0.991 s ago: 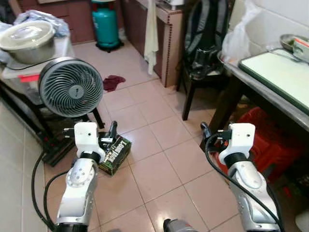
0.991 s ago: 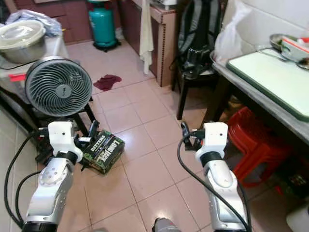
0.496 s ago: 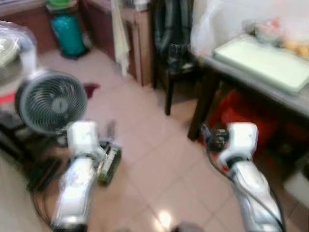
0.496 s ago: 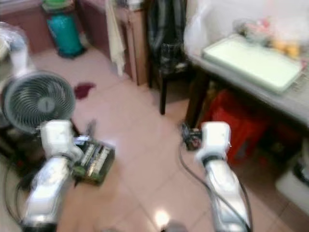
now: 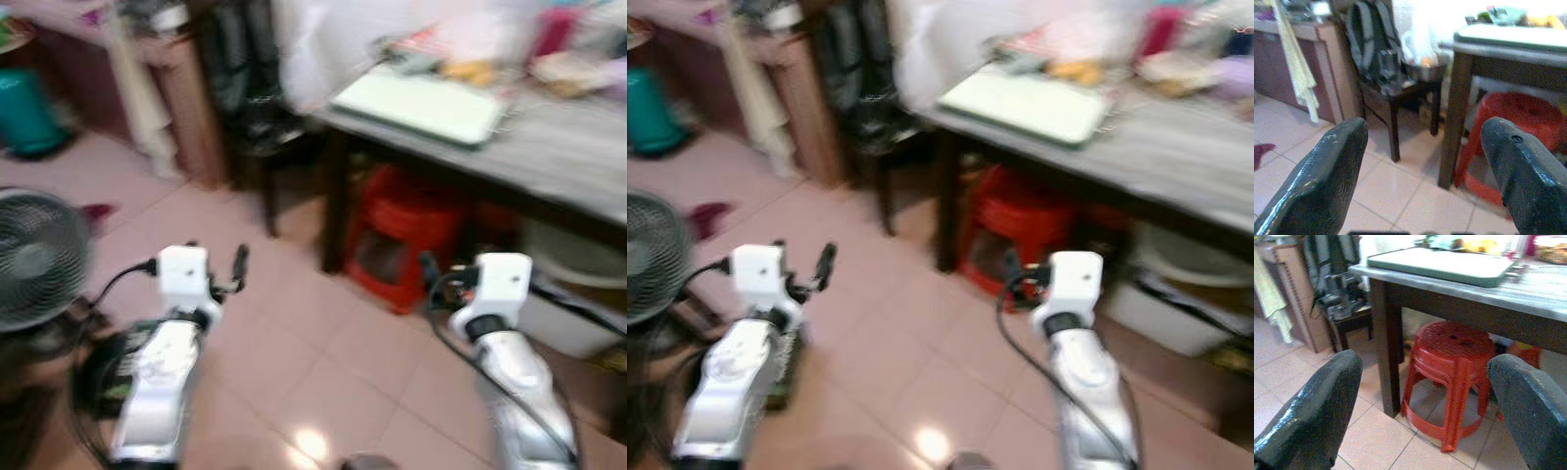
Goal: Setting the table
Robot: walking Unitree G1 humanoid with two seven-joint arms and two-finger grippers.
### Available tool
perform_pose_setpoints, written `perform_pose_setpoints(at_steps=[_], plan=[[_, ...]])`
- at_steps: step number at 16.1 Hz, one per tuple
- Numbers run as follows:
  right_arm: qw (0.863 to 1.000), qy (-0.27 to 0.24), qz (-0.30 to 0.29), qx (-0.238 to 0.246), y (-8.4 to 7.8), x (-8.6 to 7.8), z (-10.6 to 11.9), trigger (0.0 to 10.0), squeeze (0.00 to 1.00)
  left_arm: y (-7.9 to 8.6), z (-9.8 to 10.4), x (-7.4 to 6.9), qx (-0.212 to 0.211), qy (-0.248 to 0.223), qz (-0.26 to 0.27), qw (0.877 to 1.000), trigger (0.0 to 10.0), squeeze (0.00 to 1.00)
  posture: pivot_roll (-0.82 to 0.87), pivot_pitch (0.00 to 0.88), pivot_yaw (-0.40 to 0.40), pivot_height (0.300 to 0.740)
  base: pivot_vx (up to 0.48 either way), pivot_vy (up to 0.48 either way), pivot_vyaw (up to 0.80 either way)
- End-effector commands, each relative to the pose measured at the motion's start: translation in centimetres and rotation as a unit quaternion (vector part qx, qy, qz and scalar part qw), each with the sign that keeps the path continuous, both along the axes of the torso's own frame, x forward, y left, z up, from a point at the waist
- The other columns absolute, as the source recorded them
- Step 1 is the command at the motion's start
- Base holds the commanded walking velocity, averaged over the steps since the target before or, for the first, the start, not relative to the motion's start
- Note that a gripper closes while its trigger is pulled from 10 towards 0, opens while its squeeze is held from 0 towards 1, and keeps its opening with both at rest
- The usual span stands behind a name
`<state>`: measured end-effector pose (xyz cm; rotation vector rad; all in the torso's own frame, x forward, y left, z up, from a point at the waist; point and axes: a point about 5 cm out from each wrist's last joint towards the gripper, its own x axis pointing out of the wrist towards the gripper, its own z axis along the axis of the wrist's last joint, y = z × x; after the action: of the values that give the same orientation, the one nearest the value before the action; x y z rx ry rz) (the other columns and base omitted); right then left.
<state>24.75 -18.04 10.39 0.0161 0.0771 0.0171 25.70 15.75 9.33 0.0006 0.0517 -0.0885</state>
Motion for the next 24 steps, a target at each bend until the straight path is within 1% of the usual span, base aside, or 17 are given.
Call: perform_pose_setpoints(at_steps=[1, 2, 3, 6, 9, 11, 13, 16, 20, 24], plan=[[1.0, -0.004, -0.002, 0.001, 0.1, -0.1, 0.4, 10.0, 0.0, 0.0, 0.0, -0.3, -0.002, 0.002, -0.002, 1.0, 10.0, 0.0, -0.04, 0.0, 0.031, 0.74, 0.0, 0.0, -0.8], [1.0, -0.006, -0.009, 0.005, -0.1, -0.4, 0.5, 10.0, 0.0, -0.1, -0.2, -0.7, 0.0, 0.006, -0.004, 1.0, 10.0, 0.0, -0.04, 0.0, 0.032, 0.74, 0.0, 0.0, -0.8], [1.0, -0.006, -0.013, 0.003, -0.2, -0.5, 0.5, 10.0, 0.0, 0.1, -0.3, -0.9, 0.013, 0.009, 0.005, 1.0, 10.0, 0.0, -0.04, 0.0, 0.035, 0.74, 0.0, 0.0, -0.8], [1.0, -0.003, -0.016, 0.0, -0.2, -0.6, 0.4, 10.0, 0.0, -0.1, -0.3, -0.7, 0.004, 0.013, 0.002, 1.0, 10.0, 0.0, -0.05, 0.0, 0.036, 0.74, 0.0, 0.0, -0.8], [1.0, -0.006, -0.013, -0.004, -0.2, -0.3, 0.7, 10.0, 0.0, 0.0, -0.2, -0.4, 0.009, 0.012, -0.001, 1.0, 10.0, 0.0, -0.05, 0.0, 0.038, 0.74, 0.0, 0.0, -0.8], [1.0, -0.005, -0.017, -0.004, -0.4, -0.5, 0.7, 10.0, 0.0, 0.0, -0.2, -0.5, 0.007, 0.015, -0.001, 1.0, 10.0, 0.0, -0.05, 0.0, 0.039, 0.74, 0.0, 0.0, -0.8], [1.0, -0.003, -0.013, 0.012, -0.1, -0.8, 0.5, 10.0, 0.0, 0.0, -0.3, -0.8, 0.008, 0.018, 0.0, 1.0, 10.0, 0.0, -0.05, 0.0, 0.04, 0.74, 0.0, 0.0, -0.8], [1.0, 0.001, -0.012, 0.007, 0.0, -1.2, 0.4, 10.0, 0.0, -0.1, -0.5, -1.0, 0.008, 0.022, 0.0, 1.0, 10.0, 0.0, -0.05, 0.0, 0.043, 0.74, 0.0, -0.245, -0.8], [1.0, 0.0, -0.012, 0.006, -0.1, -1.1, 0.5, 10.0, 0.0, -0.2, -0.4, -0.8, 0.009, 0.022, -0.005, 1.0, 10.0, 0.0, -0.05, 0.0, 0.045, 0.74, 0.0, -0.309, -0.8], [1.0, -0.008, -0.005, 0.014, 0.1, -1.1, 0.6, 10.0, 0.0, -0.3, -0.2, -0.8, 0.021, 0.019, -0.013, 1.0, 10.0, 0.0, -0.05, 0.0, 0.048, 0.74, 0.0, -0.459, -0.1]])
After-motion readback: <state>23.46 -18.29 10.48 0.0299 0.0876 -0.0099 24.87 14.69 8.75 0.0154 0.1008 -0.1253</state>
